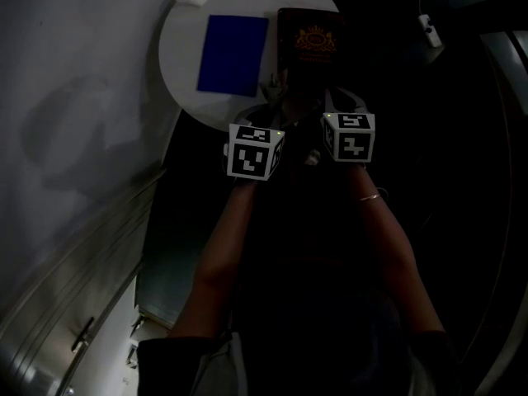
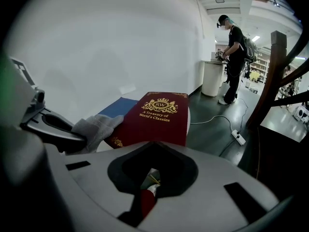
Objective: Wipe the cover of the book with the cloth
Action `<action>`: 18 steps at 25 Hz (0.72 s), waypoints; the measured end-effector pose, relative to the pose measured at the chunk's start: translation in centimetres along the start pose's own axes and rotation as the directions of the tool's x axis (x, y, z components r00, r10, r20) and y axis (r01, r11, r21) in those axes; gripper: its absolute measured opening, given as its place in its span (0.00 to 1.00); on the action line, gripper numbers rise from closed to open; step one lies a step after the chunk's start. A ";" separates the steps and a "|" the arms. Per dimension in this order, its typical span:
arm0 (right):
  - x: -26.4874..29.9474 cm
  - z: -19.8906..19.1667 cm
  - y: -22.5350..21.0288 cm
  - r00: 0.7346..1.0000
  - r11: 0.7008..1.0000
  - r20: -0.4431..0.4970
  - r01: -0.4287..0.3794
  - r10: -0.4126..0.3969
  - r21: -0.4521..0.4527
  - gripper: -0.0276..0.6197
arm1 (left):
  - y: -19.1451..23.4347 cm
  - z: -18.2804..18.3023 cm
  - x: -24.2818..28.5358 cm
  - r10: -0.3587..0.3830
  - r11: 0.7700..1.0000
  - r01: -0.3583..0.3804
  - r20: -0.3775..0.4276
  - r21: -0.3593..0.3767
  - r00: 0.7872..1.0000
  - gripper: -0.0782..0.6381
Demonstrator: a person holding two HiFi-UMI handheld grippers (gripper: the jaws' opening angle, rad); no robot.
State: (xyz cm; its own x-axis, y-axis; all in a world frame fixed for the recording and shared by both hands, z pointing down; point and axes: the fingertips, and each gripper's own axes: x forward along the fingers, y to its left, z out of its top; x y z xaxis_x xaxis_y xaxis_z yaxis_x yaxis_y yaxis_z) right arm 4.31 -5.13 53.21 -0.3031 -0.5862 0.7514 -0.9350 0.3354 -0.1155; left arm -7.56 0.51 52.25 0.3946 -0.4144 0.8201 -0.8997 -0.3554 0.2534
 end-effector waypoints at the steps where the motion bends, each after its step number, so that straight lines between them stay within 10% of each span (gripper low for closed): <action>1: 0.0 0.0 0.0 1.000 1.000 -0.003 0.002 -0.002 -0.004 0.09 | 0.0 0.0 -0.3 0.003 1.000 -0.003 0.006 -0.001 1.000 0.16; 18: -5.6 3.3 1.9 0.988 0.999 0.146 -0.045 0.042 0.018 0.09 | -2.1 1.8 -4.5 0.016 0.999 -0.020 0.128 0.028 0.992 0.16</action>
State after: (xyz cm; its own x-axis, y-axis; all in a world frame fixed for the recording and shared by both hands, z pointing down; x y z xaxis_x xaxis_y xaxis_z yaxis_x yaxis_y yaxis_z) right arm 3.60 -3.71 46.64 -0.3655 -0.6729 0.6431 -0.9236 0.3480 -0.1608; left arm -7.13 1.64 47.12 0.4003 -0.5237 0.7519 -0.9019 -0.3705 0.2221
